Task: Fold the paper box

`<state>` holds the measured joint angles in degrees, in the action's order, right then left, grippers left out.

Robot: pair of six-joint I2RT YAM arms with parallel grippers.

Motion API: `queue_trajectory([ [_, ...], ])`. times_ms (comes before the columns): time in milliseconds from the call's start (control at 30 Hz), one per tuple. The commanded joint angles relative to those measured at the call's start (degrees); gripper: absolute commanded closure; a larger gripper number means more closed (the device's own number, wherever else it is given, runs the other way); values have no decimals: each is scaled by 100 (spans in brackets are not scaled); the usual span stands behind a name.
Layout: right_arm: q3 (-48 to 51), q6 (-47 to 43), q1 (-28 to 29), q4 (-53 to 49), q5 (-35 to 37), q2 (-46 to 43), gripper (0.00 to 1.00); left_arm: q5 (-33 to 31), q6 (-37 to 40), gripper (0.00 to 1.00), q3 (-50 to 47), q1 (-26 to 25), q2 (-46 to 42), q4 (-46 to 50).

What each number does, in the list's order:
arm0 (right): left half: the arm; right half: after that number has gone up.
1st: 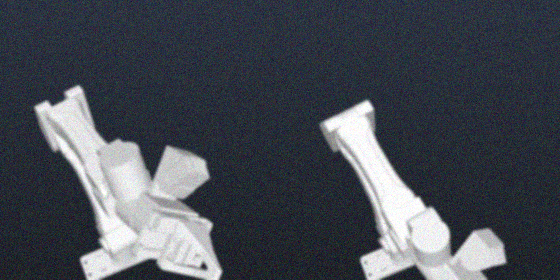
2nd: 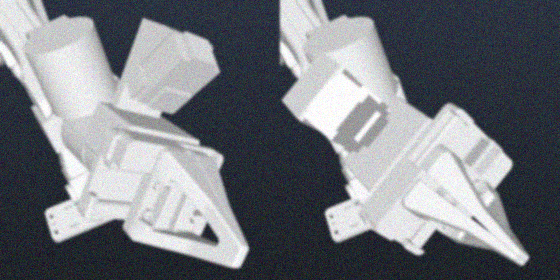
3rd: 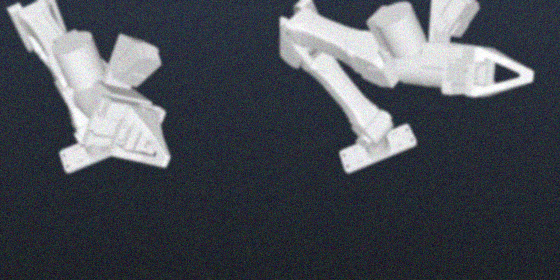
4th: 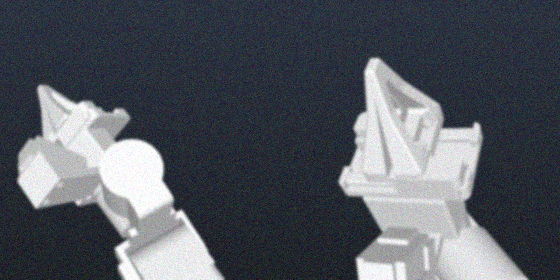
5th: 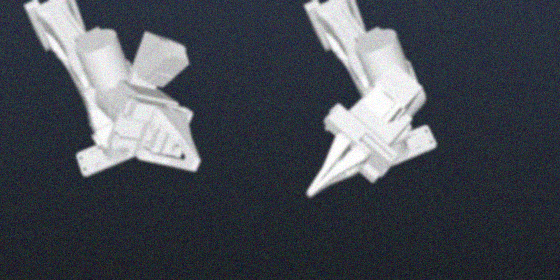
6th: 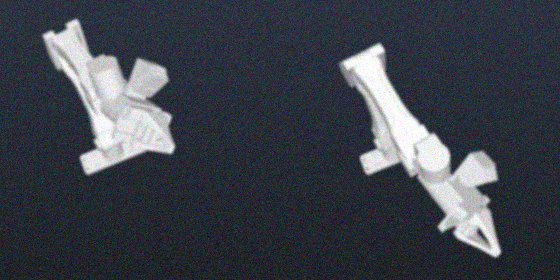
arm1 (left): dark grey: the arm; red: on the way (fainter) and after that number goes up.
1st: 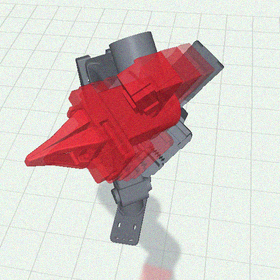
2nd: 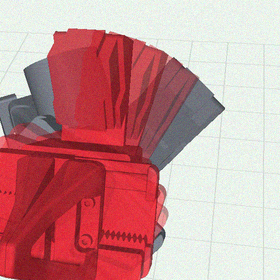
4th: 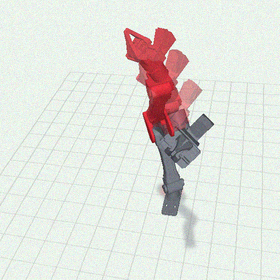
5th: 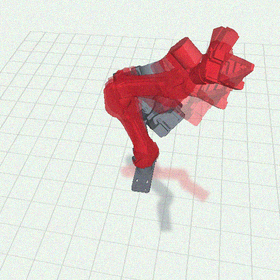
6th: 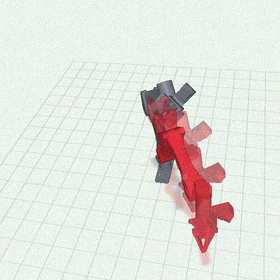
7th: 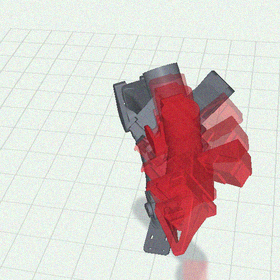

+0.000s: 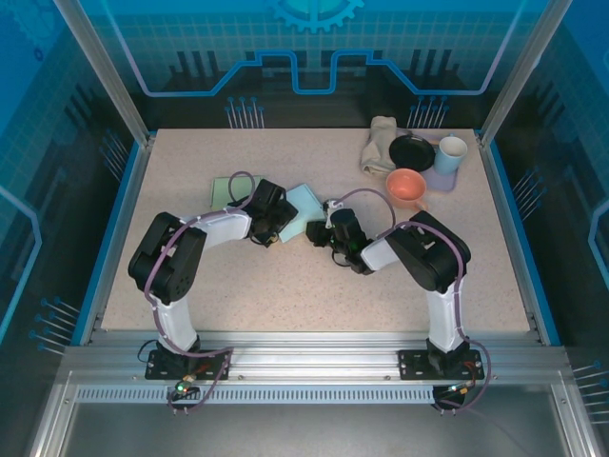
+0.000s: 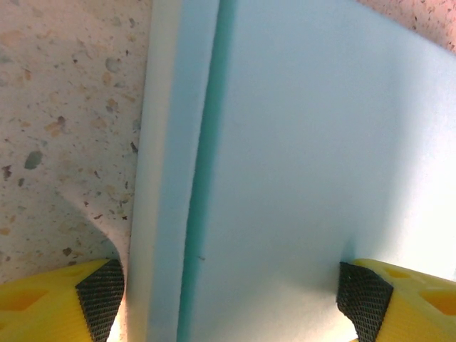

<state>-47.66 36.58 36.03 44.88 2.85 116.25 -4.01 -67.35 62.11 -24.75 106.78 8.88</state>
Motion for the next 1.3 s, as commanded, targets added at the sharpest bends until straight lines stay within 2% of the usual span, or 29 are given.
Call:
queue_trajectory([
  [0, -240, 149, 0, -676, -323, -121, 76, 484, 360, 16, -194, -245, 724, 921],
  [133, -568, 164, -52, -1596, -376, -298, 76, 533, 473, 16, -33, -559, 567, 997],
  [400, -305, 525, -260, -923, -850, -115, 76, 605, 455, 16, 210, -1209, 507, 1177],
  [633, 565, 837, -619, -393, -1008, -421, 76, 158, 468, 15, 218, -1113, 168, 1515],
  [900, 1056, 662, -1063, -1387, -980, -1179, 76, -29, 631, 15, 295, -1013, -448, 1687],
  [1033, 1039, 461, -1212, -1854, -1116, -1375, 76, -495, 1081, 13, 376, -964, -1146, 1792],
  [1133, 841, 366, -1270, -2147, -1245, -1418, 77, -749, 1899, 10, 421, -826, -1579, 1530],
  [1267, 377, 314, -1287, -2532, -1328, -1276, 84, -427, 3223, 7, 686, -401, -1488, 990],
])
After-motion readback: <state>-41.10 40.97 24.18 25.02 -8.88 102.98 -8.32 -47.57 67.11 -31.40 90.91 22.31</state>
